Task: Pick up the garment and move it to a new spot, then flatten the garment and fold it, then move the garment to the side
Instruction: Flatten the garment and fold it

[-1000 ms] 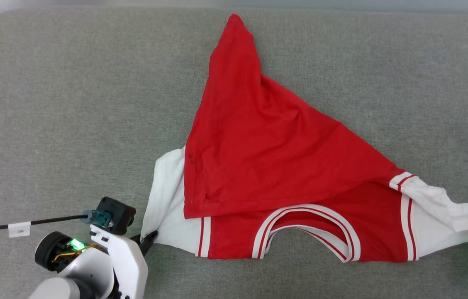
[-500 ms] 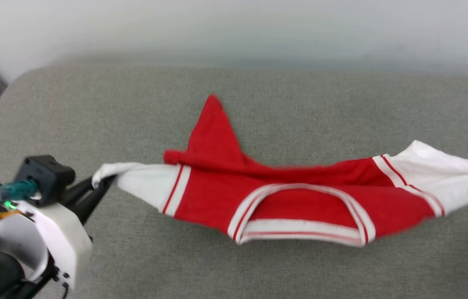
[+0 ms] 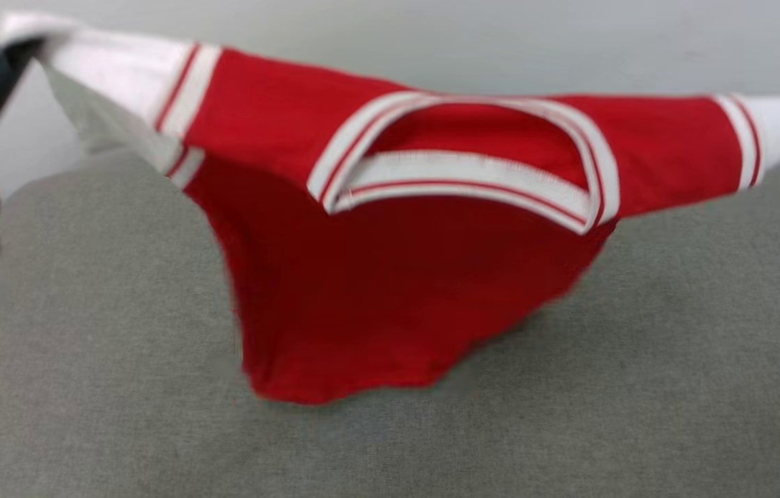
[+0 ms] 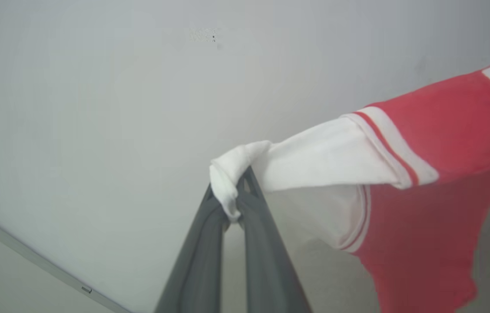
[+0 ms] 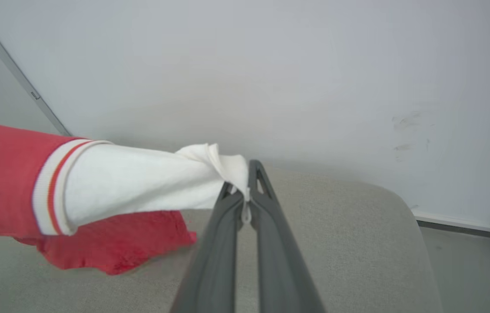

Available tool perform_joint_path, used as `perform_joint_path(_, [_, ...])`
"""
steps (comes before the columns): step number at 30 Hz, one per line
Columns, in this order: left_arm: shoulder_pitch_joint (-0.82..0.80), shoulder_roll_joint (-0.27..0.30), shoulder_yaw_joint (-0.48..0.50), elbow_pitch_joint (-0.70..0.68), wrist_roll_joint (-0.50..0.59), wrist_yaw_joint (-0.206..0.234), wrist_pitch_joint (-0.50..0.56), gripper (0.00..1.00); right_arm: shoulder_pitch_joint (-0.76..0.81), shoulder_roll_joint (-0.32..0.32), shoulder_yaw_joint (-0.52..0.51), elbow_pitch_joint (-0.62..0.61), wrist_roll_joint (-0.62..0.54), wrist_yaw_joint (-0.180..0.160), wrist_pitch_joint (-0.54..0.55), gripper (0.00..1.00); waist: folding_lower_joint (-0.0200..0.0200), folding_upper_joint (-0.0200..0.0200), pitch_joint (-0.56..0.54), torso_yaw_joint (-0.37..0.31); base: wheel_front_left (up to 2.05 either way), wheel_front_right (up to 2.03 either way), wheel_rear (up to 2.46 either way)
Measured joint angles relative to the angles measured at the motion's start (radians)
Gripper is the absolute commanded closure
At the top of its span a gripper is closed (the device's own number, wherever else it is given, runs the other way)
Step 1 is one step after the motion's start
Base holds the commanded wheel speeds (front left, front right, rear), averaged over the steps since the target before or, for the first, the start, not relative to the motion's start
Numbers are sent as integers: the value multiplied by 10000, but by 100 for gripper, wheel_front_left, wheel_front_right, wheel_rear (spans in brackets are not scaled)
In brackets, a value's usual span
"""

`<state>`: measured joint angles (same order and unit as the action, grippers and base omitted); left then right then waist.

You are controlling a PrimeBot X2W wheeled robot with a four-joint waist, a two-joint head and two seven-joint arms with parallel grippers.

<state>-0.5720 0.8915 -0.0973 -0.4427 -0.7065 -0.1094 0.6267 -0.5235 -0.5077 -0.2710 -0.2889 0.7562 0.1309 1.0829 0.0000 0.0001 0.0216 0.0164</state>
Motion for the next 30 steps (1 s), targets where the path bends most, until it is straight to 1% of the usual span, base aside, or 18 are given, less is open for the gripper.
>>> perform_joint_path(3, [-1040,36,-199,472,171,-54,-98,100,-875,-178,151,184,-127,0,61,100,0,0,-26,-133,0,0,0])
perform_joint_path(5, [-1629,73,-502,732,378,-105,-111,100,-1349,-234,247,349,-240,0,56,100,0,0,-16,-222,0,0,0])
perform_joint_path(8, [-2643,-81,-901,982,650,-136,-230,100,-2073,-274,380,493,-487,0,-94,100,-1,0,158,-292,0,0,0])
perform_joint_path(11, [-3575,-301,-1147,1465,972,-138,-357,100,-2805,-305,617,779,-920,0,-516,100,0,0,440,-369,0,0,0])
perform_joint_path(17, [-5219,-986,-1524,2842,1522,-134,-767,100,-4201,-309,1346,1733,-1755,0,-1745,100,0,0,1207,-598,0,0,0])
perform_joint_path(20, [-6275,-1300,-1649,3661,1843,-130,-1081,100,-5121,-353,1712,2261,-2243,2,-2481,100,0,0,1780,-686,0,0,0])
perform_joint_path(22, [-6984,-1478,-1776,4234,2105,-132,-1338,100,-5825,-272,1812,2719,-2573,2,-3135,100,0,0,2216,-745,0,0,0])
perform_joint_path(28, [-9366,-2322,-2057,6082,2901,-132,-2688,100,-7749,314,1927,4255,-3824,4,-4959,100,2,0,3728,-907,0,0,0])
perform_joint_path(30, [-10061,-2692,-2082,6681,3043,-48,-3200,100,-8512,706,1615,4880,-4213,6,-5689,100,4,0,4229,-947,0,0,0])
